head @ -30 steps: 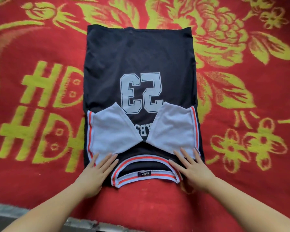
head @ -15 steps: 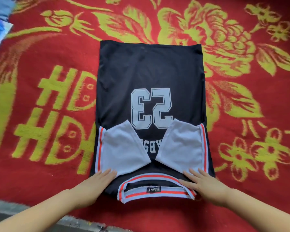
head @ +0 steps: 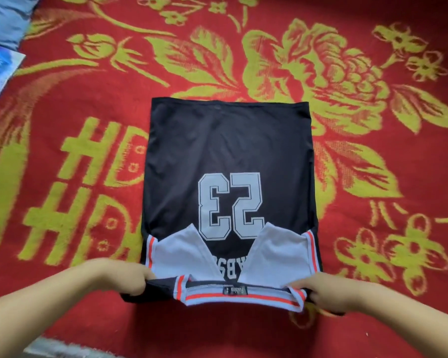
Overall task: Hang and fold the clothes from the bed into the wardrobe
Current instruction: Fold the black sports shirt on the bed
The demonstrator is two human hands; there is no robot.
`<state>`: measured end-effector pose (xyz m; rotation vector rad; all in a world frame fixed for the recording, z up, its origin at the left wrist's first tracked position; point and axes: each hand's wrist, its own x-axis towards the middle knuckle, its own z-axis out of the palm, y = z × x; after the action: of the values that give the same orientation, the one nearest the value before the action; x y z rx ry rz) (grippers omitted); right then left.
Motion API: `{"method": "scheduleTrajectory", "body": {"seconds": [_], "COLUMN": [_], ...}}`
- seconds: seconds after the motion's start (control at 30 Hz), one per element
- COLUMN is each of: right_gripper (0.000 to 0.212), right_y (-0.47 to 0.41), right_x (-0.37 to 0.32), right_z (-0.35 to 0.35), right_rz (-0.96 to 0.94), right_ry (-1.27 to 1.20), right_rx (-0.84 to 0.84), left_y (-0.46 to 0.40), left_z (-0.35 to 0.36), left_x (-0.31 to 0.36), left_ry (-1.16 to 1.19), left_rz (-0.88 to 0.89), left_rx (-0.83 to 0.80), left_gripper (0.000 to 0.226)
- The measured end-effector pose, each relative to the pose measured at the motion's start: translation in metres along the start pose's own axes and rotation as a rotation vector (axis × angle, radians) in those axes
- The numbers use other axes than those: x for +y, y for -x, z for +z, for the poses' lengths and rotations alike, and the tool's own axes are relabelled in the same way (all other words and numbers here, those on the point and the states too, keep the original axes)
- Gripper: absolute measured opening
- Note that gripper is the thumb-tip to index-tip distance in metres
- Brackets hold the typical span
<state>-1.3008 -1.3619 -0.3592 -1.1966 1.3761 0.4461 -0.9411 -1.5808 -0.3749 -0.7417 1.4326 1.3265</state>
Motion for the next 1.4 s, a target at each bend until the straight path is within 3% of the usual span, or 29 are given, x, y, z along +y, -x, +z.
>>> {"method": "scheduleTrajectory", "body": {"seconds": [0.1,0.2,0.27,0.37,0.43,0.5,0.57,0.67,0.77,0.87,0.97,1.13,1.23,1.33,1.4], "right_gripper": [0.044,0.047,0.045,0.036,0.036,0.046,0.052,0.062,0.07,0.071,0.059,0.036,0.034,0.042,0.054], "right_y": [0.003,0.007,0.001,-0.021,-0.044,-0.069,-0.094,-0.128,-0.14,-0.142,-0.138,-0.111,-0.083,-0.07,-0.07], "right_x": [0.002,0.005,0.009,0.007,0.004,0.0,-0.002,0.007,0.025,0.039,0.046,0.066,0.082,0.076,0.052], "right_z": [-0.076,-0.169,-0.233,-0.312,-0.35,-0.361,-0.342,-0.275,-0.211,-0.169,-0.151,-0.145,-0.117,-0.067,-0.059], "right_rz": [0.034,0.046,0.053,0.119,0.172,0.234,0.281,0.432,0.566,0.65,0.65,0.654,0.661,0.73,0.809], "right_ry": [-0.06,-0.153,-0.249,-0.239,-0.232,-0.227,-0.213,-0.249,-0.486,-0.6,-0.669,-0.477,-0.384,-0.38,-0.291], "right_rx": [0.121,0.259,0.348,0.581,0.938,1.296,1.377,1.189,1.196,1.228,1.166,1.122,0.884,0.61,0.701], "left_y": [0.023,0.041,0.047,0.047,0.034,0.013,-0.017,-0.072,-0.103,-0.114,-0.112,-0.095,-0.089,-0.089,-0.088], "left_z": [-0.061,-0.142,-0.204,-0.281,-0.323,-0.339,-0.325,-0.264,-0.205,-0.178,-0.163,-0.125,-0.064,0.007,0.029], "left_x": [0.012,0.026,0.04,0.063,0.079,0.089,0.091,0.076,0.055,0.031,0.015,0.004,-0.004,-0.02,-0.027], "left_ry": [0.191,0.318,0.352,0.492,0.638,0.642,0.582,0.596,0.605,0.628,0.714,0.665,0.658,0.704,0.769], "left_rz": [0.049,0.113,0.154,0.239,0.314,0.267,0.146,-0.072,-0.215,-0.241,-0.13,-0.006,-0.051,-0.149,-0.179], "left_rx": [0.059,0.096,0.211,0.57,0.906,1.372,1.614,1.502,1.478,1.509,1.424,1.454,1.409,1.317,1.277], "left_gripper": [0.029,0.033,0.038,0.043,0.044,0.051,0.059,0.074,0.079,0.067,0.044,0.034,0.036,0.032,0.027]}}
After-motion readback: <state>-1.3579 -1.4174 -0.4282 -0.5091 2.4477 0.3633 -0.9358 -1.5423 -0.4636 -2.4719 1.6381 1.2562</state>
